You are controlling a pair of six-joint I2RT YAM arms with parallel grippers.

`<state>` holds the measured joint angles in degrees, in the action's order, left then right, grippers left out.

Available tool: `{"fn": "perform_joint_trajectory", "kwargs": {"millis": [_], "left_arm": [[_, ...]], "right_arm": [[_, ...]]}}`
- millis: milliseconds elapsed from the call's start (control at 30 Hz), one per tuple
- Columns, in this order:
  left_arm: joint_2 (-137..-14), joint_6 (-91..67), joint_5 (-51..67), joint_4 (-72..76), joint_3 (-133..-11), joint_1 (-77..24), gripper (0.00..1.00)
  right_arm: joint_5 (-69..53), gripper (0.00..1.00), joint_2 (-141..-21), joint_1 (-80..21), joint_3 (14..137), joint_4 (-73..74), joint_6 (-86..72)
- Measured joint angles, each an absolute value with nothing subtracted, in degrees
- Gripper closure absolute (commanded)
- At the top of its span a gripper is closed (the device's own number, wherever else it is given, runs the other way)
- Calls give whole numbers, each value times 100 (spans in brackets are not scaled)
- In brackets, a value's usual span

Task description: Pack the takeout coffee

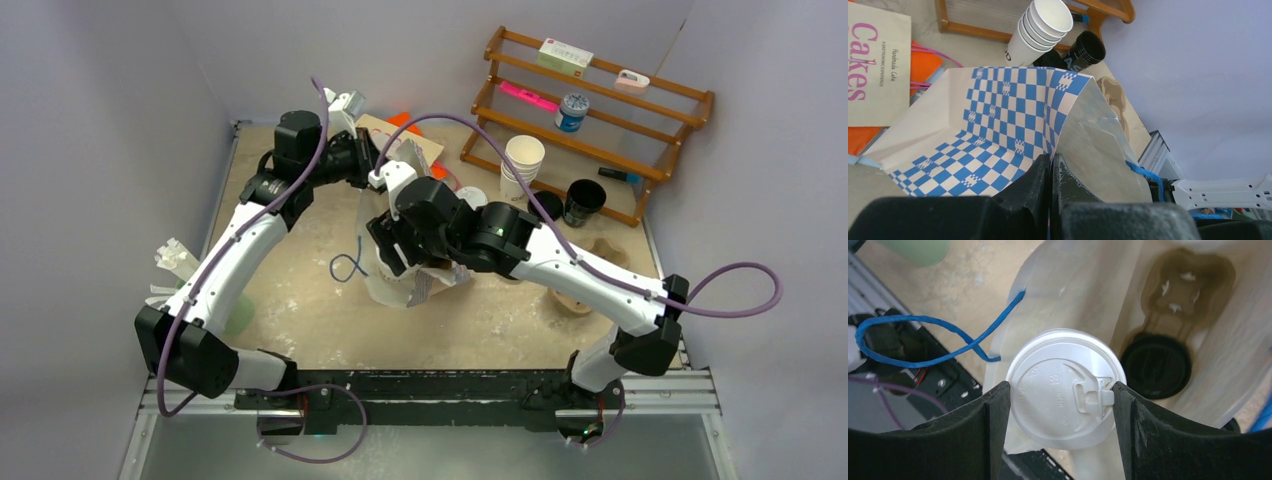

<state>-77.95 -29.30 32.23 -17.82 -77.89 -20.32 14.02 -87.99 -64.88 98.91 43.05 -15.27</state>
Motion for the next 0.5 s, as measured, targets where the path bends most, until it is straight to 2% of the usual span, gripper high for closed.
{"fn": "perform_joint_trajectory", "kwargs": {"millis": [267,500], "left_arm": [[-7852,-2939,3507,-1671,-7671,-2082,100],[-7852,-2939,3638,-1798,-7522,-2082,100]], "right_arm": [[2394,46,-9306,-6429,10370,4390,-1490],[2781,46,-9295,-6108,10357,4558,-1492]]}}
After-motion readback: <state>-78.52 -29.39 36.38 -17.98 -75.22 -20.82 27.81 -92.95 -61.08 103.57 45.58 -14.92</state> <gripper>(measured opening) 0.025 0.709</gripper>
